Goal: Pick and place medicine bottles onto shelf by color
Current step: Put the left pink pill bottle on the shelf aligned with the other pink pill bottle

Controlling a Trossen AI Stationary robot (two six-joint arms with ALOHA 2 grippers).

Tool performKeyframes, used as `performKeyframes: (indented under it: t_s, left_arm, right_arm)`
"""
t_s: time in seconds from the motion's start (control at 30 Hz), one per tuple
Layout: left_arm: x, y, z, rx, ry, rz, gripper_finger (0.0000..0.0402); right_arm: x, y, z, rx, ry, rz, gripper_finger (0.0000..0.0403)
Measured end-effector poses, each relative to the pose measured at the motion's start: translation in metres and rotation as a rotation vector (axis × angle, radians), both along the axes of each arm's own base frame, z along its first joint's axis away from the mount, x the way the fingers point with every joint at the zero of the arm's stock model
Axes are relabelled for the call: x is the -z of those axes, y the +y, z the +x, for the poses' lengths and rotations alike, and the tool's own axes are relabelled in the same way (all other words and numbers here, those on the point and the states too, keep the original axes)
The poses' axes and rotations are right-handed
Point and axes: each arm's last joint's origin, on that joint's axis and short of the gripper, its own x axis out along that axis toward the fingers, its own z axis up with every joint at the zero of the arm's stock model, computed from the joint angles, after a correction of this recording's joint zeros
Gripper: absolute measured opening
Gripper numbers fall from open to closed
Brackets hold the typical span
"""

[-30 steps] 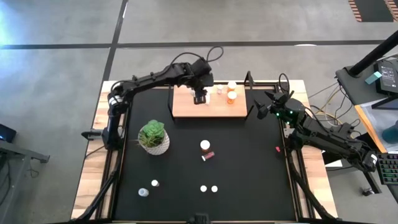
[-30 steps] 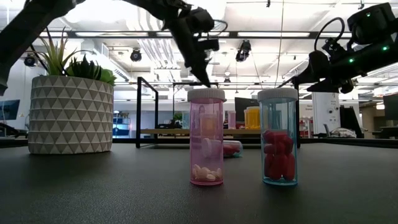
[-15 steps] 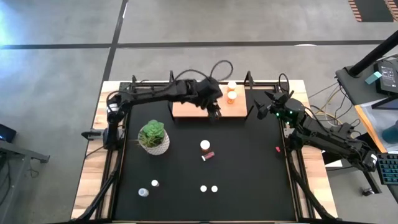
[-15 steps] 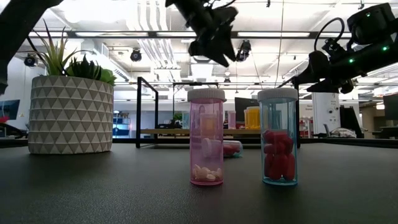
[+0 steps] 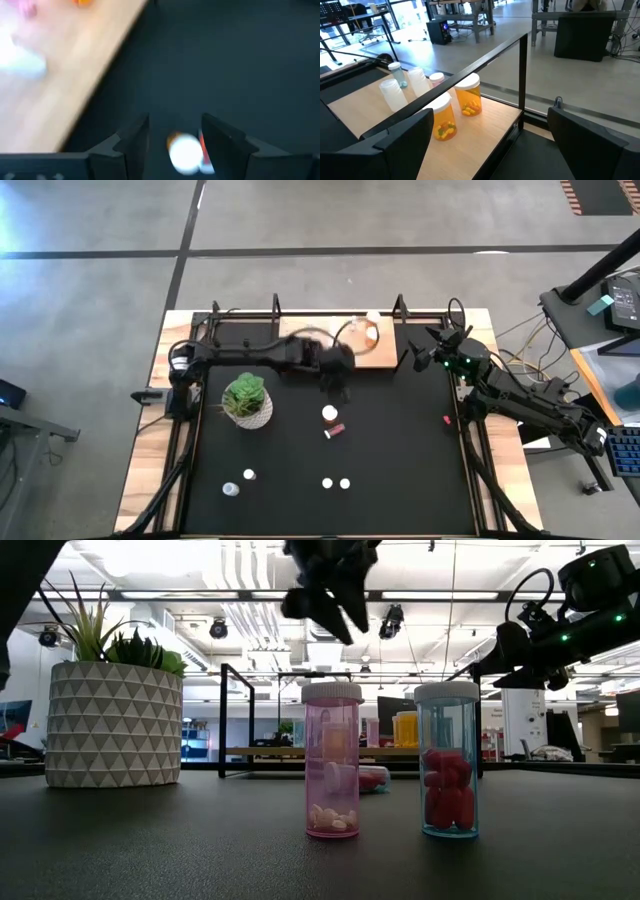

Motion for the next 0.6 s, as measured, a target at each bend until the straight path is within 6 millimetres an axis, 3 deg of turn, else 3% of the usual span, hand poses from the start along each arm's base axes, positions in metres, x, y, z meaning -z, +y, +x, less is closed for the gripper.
performKeyframes:
  t_s: [0.17,0.33,0.6]
  left_arm:
    - [0.000,-0.052,-0.018,-0.069,0.078,0.011,0.0168]
    - [-0.008,-0.103,-0.042,-0.122,0.052,0.045,0.0203]
    - [-0.001,-0.146,-0.084,-0.217,0.251,0.018,0.0258]
  right_arm:
    - [0.000,0.000,0.000,-0.001,0.000,0.000,0.0380]
    - [0.000,0.000,0.000,0.000,0.000,0.000,0.0380]
    - [0.000,0.000,0.000,0.000,0.000,0.000,0.0380]
